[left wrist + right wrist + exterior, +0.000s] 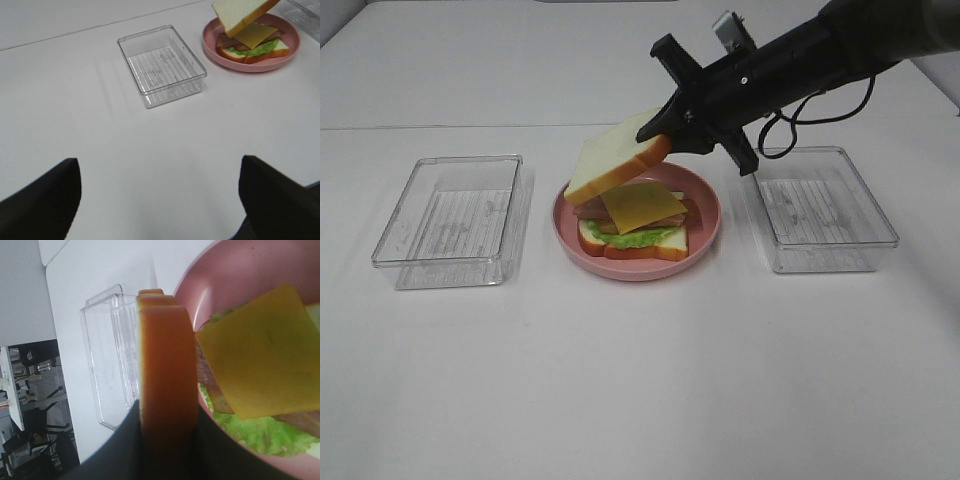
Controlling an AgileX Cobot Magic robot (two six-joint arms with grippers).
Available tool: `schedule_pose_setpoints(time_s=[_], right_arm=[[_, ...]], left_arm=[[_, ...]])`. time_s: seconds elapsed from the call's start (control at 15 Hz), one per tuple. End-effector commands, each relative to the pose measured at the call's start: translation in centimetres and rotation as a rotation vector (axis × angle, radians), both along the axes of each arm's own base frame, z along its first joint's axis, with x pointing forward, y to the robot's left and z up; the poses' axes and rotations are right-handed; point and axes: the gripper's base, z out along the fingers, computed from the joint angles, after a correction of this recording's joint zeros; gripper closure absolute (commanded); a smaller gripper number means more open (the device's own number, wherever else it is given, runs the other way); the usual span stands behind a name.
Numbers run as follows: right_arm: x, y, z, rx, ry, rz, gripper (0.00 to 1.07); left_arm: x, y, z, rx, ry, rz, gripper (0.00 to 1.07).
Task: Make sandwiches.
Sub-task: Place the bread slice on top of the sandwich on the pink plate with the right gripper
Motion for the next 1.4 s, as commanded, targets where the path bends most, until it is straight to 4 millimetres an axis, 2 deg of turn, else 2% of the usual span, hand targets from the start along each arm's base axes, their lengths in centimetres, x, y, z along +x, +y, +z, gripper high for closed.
schedule_pose_setpoints(time_s=[0.07,0.2,0.4,0.47,0.53,0.67,0.73,0.8,0.93,1.13,1.27,1.4], right_arm=[[-0.1,0.4,-1.5,0.008,0.037,0.002,1.07],[-0.4,0.7,-2.6,0.001,0.069,0.032,1.07],[-0.5,0.7,-2.6,-0.004,0.073,0.045,1.07],[-0.5,0.6,-2.7,-0.016,0.068,0.05,1.01],[-0.5,0.6,-2.8,-0.024,0.066,0.052,0.88],[-0.4,0.5,-2.8,-0.043,0.056,0.052,0.49],[-0.5,0.4,-2.8,-0.052,0.054,0.061,0.4],[-0.6,0.3,-2.8,-0.069,0.047,0.074,0.22],[-0.7,0.0,-2.5,-0.116,0.033,0.094,0.19],[-1.3,-1.8,-0.5,-0.351,-0.001,0.118,0.19],[-1.9,-2.9,1.6,-0.476,-0.066,0.166,0.19],[-3.1,-4.0,4.6,-0.576,-0.119,0.242,0.19]], left_arm=[[-0.3,0.0,0.0,-0.017,-0.024,0.0,0.25],[-0.3,0.0,0.0,-0.017,-0.024,0.0,0.25],[-0.3,0.0,0.0,-0.017,-0.024,0.0,0.25],[-0.3,0.0,0.0,-0.017,-0.024,0.0,0.25],[-0.3,0.0,0.0,-0.017,-0.024,0.0,0.25],[-0.3,0.0,0.0,-0.017,-0.024,0.0,0.25],[-0.3,0.0,0.0,-0.017,-0.024,0.0,0.25],[-0.3,0.0,0.0,-0.017,-0.024,0.0,0.25],[-0.3,0.0,0.0,-0.017,-0.024,0.0,0.25],[-0.3,0.0,0.0,-0.017,-0.024,0.0,0.25],[-0.3,0.0,0.0,-0.017,-0.024,0.0,0.25],[-0.3,0.0,0.0,-0.017,-0.024,0.0,0.25]])
